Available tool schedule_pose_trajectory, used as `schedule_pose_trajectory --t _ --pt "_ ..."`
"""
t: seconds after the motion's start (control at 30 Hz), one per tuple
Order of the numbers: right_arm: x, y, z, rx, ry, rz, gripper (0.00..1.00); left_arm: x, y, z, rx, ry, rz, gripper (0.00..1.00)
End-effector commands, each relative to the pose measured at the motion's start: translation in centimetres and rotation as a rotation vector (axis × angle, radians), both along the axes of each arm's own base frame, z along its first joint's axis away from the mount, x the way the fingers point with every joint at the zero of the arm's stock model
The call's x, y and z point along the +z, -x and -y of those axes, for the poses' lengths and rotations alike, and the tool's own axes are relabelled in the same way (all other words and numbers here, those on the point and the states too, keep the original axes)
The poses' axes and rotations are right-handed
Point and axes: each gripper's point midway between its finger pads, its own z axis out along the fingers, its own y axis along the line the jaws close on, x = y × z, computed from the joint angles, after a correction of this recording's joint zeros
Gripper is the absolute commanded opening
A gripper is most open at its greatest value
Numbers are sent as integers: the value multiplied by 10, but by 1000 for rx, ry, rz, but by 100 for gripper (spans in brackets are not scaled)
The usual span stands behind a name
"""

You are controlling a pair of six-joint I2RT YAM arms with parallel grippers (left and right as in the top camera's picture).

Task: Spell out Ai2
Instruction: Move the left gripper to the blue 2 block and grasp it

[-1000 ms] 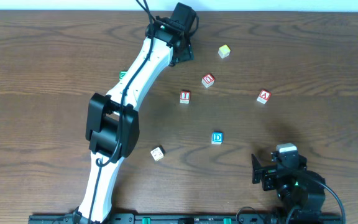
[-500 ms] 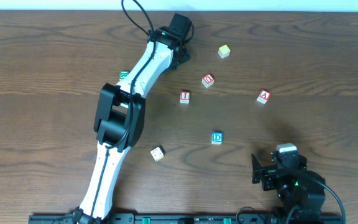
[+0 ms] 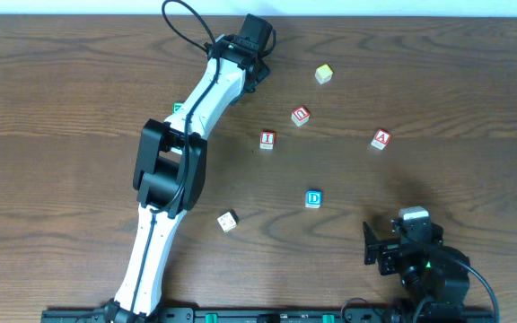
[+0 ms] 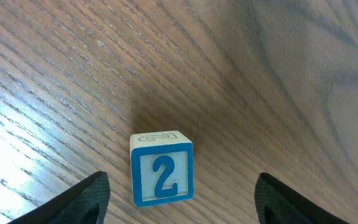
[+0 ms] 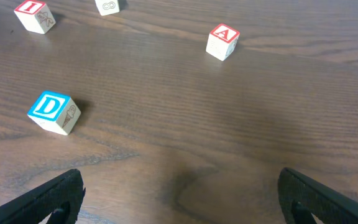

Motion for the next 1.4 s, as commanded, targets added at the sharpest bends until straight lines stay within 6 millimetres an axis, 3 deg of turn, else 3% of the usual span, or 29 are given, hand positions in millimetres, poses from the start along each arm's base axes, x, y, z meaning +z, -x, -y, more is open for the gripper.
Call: schedule_pose_trajectory --t 0.0,0.4,0.73,0.83,1.0,1.17,1.37 --pt "-2 1 -4 10 -17 -3 99 -5 -4 -8 68 -13 7 74" --pt "-2 1 -4 10 -17 -3 99 -10 -6 -23 98 -19 -8 70" --pt "-2 1 -4 10 -17 -3 99 -25 -1 -10 92 68 -63 70" --pt "-2 1 -4 10 -17 -3 99 -26 0 -9 90 72 -68 63" --pt "-2 1 -4 10 -17 -3 99 -26 0 -11 93 72 -69 37" --pt "-2 1 -4 10 -17 -3 99 -27 2 -15 94 64 -81 32" --pt "-2 1 -4 10 -17 -3 99 -24 9 -15 8 33 -112 12"
